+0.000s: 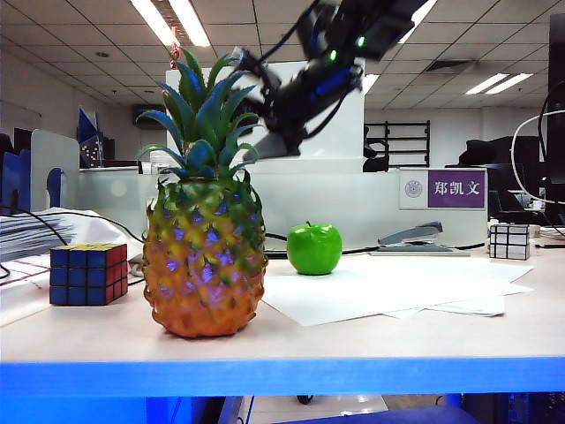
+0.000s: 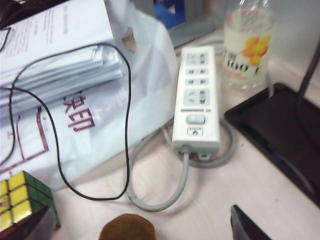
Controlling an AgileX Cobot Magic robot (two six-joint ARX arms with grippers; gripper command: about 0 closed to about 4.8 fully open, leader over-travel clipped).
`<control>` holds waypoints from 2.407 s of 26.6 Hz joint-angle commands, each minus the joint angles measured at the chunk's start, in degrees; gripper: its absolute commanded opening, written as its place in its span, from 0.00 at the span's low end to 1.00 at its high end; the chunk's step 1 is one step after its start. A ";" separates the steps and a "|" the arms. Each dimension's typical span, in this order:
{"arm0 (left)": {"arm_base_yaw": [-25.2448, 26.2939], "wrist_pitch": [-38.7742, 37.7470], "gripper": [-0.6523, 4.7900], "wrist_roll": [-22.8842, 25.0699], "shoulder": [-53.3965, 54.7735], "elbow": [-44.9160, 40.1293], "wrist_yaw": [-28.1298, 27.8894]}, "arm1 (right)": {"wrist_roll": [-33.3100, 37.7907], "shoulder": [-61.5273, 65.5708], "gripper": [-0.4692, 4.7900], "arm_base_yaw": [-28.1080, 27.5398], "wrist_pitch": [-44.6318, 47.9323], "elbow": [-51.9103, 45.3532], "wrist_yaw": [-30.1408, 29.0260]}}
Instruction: Arrange all the fruits from large to small from left to right in a row.
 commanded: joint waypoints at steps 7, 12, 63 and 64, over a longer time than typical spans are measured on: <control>0.22 0.48 0.28 0.00 -0.09 0.15 -0.31 | -3.34 6.36 1.00 0.85 -4.07 0.76 -2.75; 0.26 0.50 0.28 0.02 -0.09 0.13 -0.59 | -7.37 6.95 1.00 1.57 -7.52 0.68 -3.85; 0.31 10.71 0.47 4.26 -0.09 0.13 -6.56 | -19.65 -31.04 0.08 0.37 -41.46 10.45 33.22; 0.31 10.73 0.47 4.11 -0.09 0.13 -6.60 | -19.58 -33.68 0.08 0.35 -45.59 10.45 37.83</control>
